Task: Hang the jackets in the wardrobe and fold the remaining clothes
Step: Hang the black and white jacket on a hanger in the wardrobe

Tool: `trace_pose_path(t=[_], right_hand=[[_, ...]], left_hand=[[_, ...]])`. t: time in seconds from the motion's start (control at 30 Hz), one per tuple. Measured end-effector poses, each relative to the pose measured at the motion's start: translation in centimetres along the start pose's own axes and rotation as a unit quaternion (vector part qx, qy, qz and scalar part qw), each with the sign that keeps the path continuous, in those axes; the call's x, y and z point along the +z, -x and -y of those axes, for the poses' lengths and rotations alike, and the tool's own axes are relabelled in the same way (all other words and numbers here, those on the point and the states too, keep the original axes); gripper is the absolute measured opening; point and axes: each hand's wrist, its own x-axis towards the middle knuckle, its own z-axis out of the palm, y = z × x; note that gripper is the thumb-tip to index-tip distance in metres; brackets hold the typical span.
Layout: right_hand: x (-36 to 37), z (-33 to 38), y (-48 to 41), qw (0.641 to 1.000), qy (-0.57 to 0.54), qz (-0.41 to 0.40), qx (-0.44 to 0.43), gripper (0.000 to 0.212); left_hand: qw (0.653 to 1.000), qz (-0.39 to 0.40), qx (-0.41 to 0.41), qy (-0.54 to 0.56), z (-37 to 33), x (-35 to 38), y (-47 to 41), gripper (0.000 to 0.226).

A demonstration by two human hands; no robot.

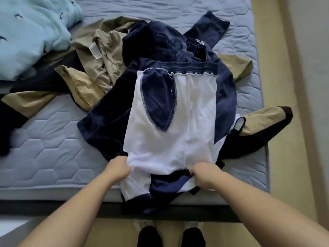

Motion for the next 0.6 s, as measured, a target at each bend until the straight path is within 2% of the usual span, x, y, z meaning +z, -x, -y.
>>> trace_pose_path(t=[0.07, 0.13, 0.23, 0.37, 0.43, 0.47, 0.53, 0.57, 0.6], right_hand=[[1.3, -0.4, -0.1, 0.986, -0.099, -0.133, 0.022, 0.028], [2.8, -0.4, 0.1, 0.957, -0.172, -0.231, 0.042, 0.034], [4.6, 1.0, 0.6, 0.927, -0.236, -0.284, 0.064, 0.051], [5.9, 3.5, 1.6, 0.918, -0.168, -0.359, -0.009, 0.063], [6.1, 4.2, 1.8, 0.927, -0.116, -0.356, -0.035, 0.072], [6.1, 4.6, 1.9, 0.932, -0.080, -0.352, -0.037, 0.070], [4.8, 5.2, 2.3, 0.941, 0.005, -0.337, -0.029, 0.049], [3.6, 5.4, 2.6, 0.948, 0.025, -0.316, -0.028, 0.037], [2.3, 5.5, 2.9, 0.962, 0.012, -0.269, -0.036, 0.026]], left_hand=[[0.984, -0.014, -0.033, 0.177, -0.7, -0.4, 0.3, 0.020], [0.946, -0.009, -0.086, 0.312, -1.6, -0.5, 1.1, 0.021], [0.863, 0.054, -0.114, 0.490, -3.3, -0.7, 3.7, 0.021], [0.786, 0.082, -0.118, 0.602, -4.3, -1.7, 6.5, 0.025], [0.744, 0.112, -0.129, 0.645, -4.6, -2.8, 7.7, 0.023], [0.736, 0.125, -0.128, 0.653, -4.7, -3.5, 8.4, 0.022], [0.738, 0.123, -0.113, 0.654, -4.7, -5.0, 9.4, 0.025], [0.749, 0.102, -0.105, 0.646, -4.8, -5.8, 9.8, 0.027], [0.781, 0.055, -0.096, 0.614, -4.6, -6.7, 9.7, 0.026]])
